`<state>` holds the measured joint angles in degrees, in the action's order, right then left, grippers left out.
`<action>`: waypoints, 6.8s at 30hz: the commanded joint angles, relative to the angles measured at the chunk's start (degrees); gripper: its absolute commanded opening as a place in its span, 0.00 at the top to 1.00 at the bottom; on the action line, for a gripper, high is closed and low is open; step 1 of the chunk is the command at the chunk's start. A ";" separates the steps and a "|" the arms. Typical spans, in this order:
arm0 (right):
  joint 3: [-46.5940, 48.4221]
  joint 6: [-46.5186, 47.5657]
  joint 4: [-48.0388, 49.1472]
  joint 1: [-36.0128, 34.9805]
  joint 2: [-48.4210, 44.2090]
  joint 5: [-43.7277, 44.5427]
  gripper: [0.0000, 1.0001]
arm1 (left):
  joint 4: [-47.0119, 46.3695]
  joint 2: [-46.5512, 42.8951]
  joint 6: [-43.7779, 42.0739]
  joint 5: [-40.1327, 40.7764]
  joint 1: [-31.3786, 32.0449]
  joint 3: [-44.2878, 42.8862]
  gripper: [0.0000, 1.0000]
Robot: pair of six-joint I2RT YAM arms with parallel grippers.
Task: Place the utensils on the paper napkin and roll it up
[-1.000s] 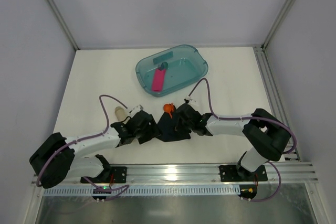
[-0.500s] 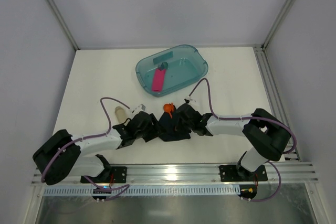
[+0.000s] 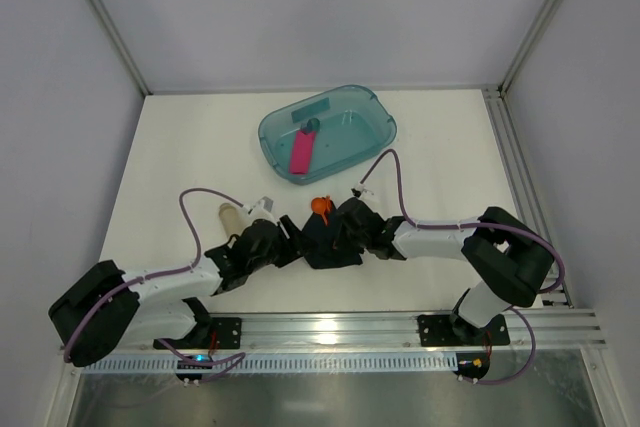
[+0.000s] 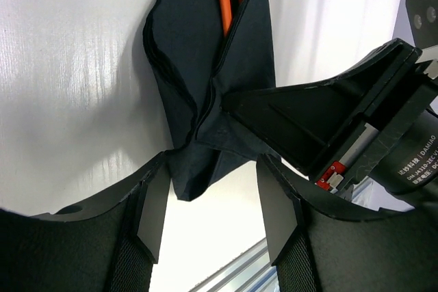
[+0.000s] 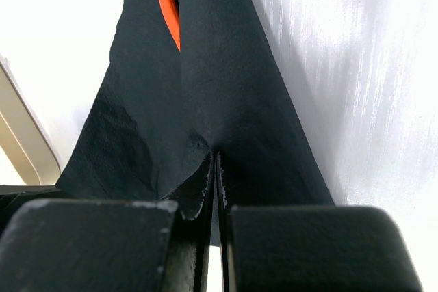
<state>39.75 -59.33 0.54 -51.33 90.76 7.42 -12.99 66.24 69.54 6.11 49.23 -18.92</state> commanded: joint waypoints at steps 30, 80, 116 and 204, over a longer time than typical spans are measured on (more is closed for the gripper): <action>-3.62 0.97 6.58 -1.75 -0.59 0.76 0.96 | 2.98 8.99 -8.80 2.07 0.34 -16.77 1.00; -3.89 27.07 3.41 7.12 -10.52 -11.37 0.67 | -3.97 19.63 -13.55 -9.36 0.34 -18.08 1.00; -7.49 30.77 4.21 8.35 -11.13 -12.08 0.69 | -6.96 21.92 -12.59 -10.68 0.42 -19.75 1.00; -14.26 20.75 11.68 6.95 -18.43 -12.35 0.52 | -12.32 31.85 -11.00 -15.51 0.51 -24.33 0.98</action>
<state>23.29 -38.33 8.58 -44.07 71.33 -7.20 -23.11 97.69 58.26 -8.62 49.54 -41.36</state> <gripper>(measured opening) 0.494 0.017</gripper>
